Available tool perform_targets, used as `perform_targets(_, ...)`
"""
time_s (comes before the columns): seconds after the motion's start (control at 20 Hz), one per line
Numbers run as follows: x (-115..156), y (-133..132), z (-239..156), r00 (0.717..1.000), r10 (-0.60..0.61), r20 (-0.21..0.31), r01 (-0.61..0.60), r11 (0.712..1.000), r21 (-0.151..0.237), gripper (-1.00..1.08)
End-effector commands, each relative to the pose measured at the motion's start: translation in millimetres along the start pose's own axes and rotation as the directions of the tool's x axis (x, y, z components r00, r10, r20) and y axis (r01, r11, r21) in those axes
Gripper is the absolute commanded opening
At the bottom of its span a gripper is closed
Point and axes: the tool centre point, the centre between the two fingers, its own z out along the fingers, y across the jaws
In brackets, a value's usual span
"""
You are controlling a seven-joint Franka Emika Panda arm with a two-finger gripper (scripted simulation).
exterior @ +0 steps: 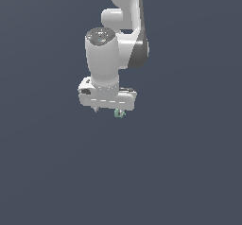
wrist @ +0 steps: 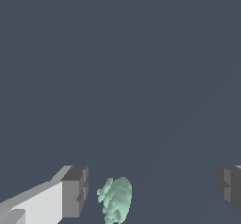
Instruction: Pick up the object and move it to a goal position.
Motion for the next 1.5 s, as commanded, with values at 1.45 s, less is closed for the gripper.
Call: perform_targets(1.45,-96,-30,78,0.859,0.509,0.052,-0.508,0.861,-0.025,1.00)
